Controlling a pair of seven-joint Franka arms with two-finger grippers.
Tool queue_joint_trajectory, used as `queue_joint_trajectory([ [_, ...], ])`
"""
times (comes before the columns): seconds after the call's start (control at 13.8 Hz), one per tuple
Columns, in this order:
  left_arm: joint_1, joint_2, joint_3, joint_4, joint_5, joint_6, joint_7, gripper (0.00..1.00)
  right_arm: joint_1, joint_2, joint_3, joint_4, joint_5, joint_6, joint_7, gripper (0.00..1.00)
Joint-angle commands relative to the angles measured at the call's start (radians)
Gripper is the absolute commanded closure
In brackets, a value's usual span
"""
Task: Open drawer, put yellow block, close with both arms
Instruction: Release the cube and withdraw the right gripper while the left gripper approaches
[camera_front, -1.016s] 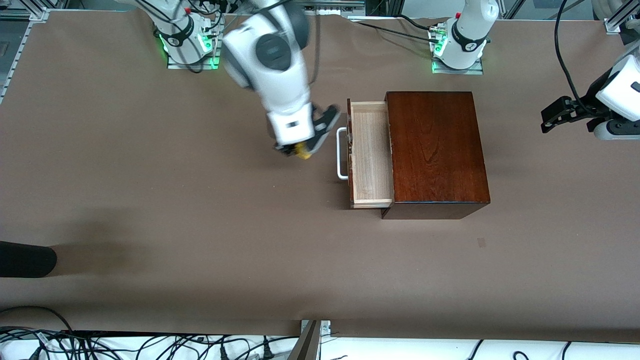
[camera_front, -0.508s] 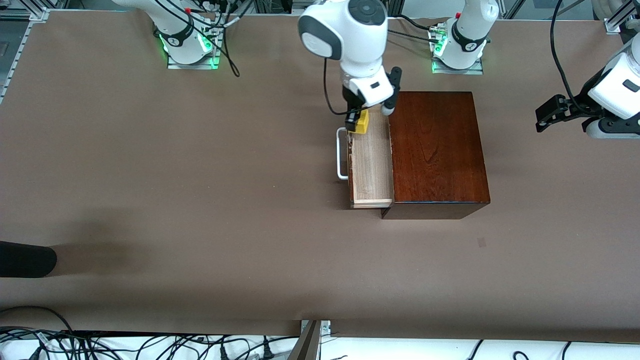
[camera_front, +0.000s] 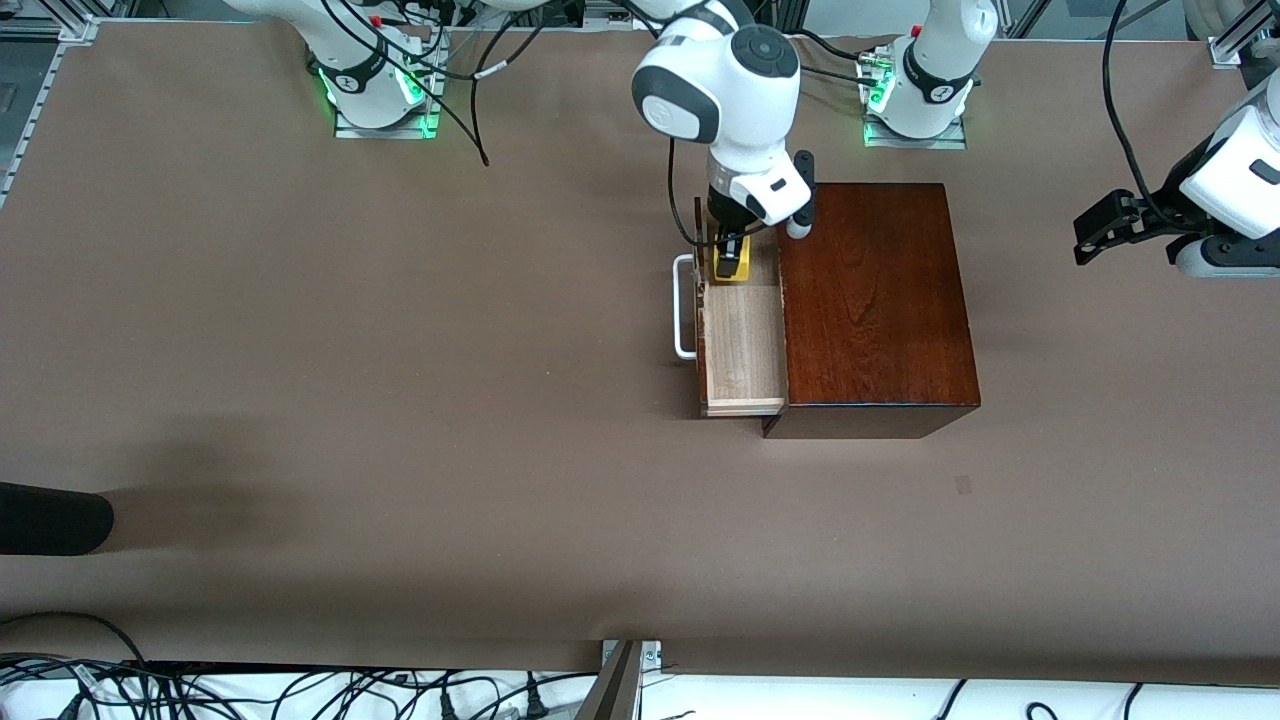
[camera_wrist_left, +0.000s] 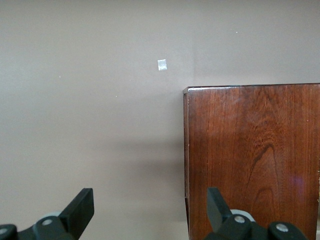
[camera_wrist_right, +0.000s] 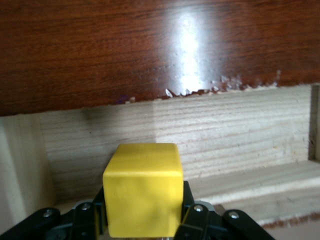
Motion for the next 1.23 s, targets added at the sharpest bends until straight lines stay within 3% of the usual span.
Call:
queue_joint_trajectory([
  [0.0, -0.002, 0.01, -0.002, 0.028, -0.002, -0.018, 0.006, 0.0, 0.013, 0.034, -0.012, 0.048, -0.018, 0.001, -0.036, 1.0],
  [0.58, 0.003, 0.01, 0.0, 0.028, -0.002, -0.022, 0.009, 0.0, 0.002, 0.064, -0.022, 0.047, -0.02, 0.003, -0.075, 0.97],
  [0.65, 0.003, 0.01, 0.0, 0.028, -0.002, -0.022, 0.009, 0.0, 0.001, 0.064, -0.022, 0.048, -0.018, 0.006, -0.075, 0.63],
  [0.73, 0.001, 0.008, 0.0, 0.028, -0.002, -0.022, 0.008, 0.0, 0.001, 0.063, -0.026, 0.047, -0.018, 0.013, -0.073, 0.01],
  [1.02, 0.003, 0.01, 0.0, 0.028, -0.003, -0.022, 0.011, 0.0, -0.001, 0.044, -0.025, 0.059, 0.0, 0.006, -0.056, 0.0],
  [1.16, 0.001, 0.01, 0.0, 0.028, -0.003, -0.024, 0.009, 0.0, -0.013, -0.004, -0.031, 0.086, 0.058, -0.023, -0.056, 0.0],
])
